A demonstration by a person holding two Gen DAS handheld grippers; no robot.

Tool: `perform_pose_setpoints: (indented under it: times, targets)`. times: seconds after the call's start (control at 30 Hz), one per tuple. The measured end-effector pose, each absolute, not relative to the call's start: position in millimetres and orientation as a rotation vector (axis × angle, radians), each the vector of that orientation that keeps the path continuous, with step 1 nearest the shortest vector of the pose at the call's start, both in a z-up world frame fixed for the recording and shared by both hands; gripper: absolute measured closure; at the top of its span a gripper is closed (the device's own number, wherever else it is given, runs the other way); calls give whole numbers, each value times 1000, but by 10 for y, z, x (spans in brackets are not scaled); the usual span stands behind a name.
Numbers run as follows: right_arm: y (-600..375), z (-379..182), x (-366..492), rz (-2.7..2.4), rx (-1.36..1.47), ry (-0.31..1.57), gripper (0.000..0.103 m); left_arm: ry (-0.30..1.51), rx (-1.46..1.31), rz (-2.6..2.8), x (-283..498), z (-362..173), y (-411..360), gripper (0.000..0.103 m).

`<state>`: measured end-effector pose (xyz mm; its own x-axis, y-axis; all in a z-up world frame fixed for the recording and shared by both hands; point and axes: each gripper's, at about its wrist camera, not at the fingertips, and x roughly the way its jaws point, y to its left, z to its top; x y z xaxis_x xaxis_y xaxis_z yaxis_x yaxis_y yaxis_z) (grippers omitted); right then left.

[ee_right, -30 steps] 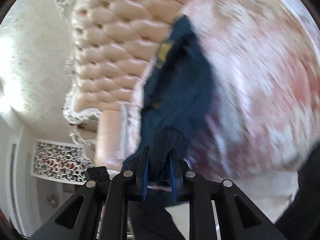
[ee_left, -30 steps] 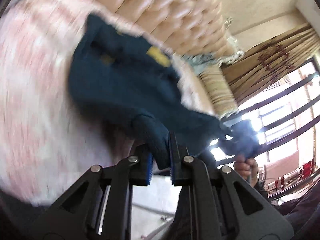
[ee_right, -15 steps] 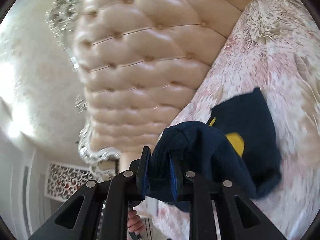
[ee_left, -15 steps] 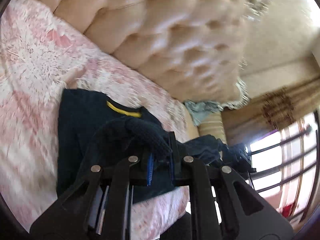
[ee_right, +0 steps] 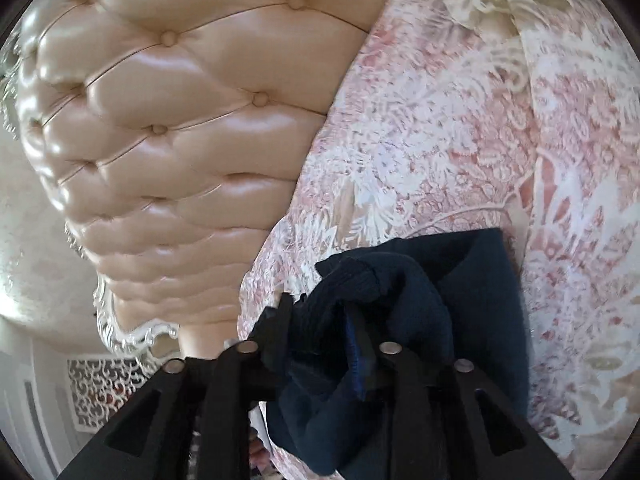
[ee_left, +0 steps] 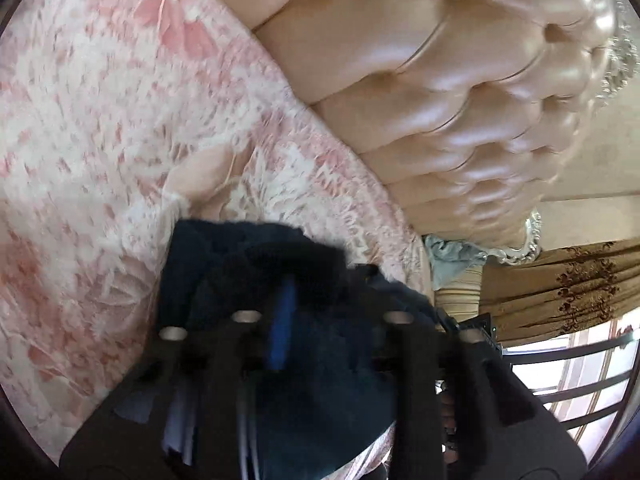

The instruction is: Fold clothes

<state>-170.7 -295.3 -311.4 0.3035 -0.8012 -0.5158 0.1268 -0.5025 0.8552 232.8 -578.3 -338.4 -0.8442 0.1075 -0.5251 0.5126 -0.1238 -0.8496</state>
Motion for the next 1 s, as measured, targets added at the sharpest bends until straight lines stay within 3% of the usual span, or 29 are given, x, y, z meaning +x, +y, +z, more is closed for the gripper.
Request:
perform_pose_setpoints:
  times: [0.03,0.07,0.1,0.13,0.23,0.3,0.4,0.43,0.5,0.67,0.77,0.87,0.9,0.93,1.0]
  targets:
    - [-2904,-3067,-1735,-1340,1679,-624,55,1868,659,-2043,2384,-3349,-5805,26]
    - [-2834,-3019,-1767,-1358,1662,-645,45,1875,632,-2034,2438,-3323,-5835,21]
    - [-2765,-2972,-1799,-1375,1644,-667,26,1881,605,-2024,2493,-3298,-5864,20]
    - [-2699,-2925,-1825,-1392,1632,-678,19,1865,609,-2017,2538,-3273,-5886,20]
    - [-2511,-2764,-1849,-1456,1614,-636,19,1755,632,-2084,2744,-3065,-5823,20]
    - [-2351,-2552,-1711,-1553,1538,-500,19,1591,673,-2189,2896,-2852,-5660,23]
    - [-2138,-2340,-1320,-1696,1397,-190,19,1183,828,-2382,3021,-2659,-5163,40]
    - [-2071,-2337,-1176,-1714,1352,-121,19,1105,883,-2413,3044,-2685,-5020,49]
    - [-1986,-2377,-957,-1748,1300,-27,19,963,986,-2441,3072,-2765,-4777,57]
    - [-1952,-2535,-560,-1801,1207,156,19,1051,1015,-2397,3075,-3007,-4717,57]
    - [-1976,-2631,-522,-1789,1230,168,19,1041,1069,-2345,2945,-3065,-4766,57]
    - [-1992,-2711,-519,-1773,1280,154,34,1031,1145,-2289,2833,-3094,-4800,58]
    - [-1998,-2720,-500,-1767,1287,171,46,1050,1149,-2284,2827,-3111,-4824,70]
    - [-2014,-2734,-477,-1761,1289,195,56,1055,1151,-2275,2845,-3111,-4840,90]
    - [-2043,-2736,-440,-1768,1280,250,66,1077,1132,-2267,2897,-3099,-4871,93]
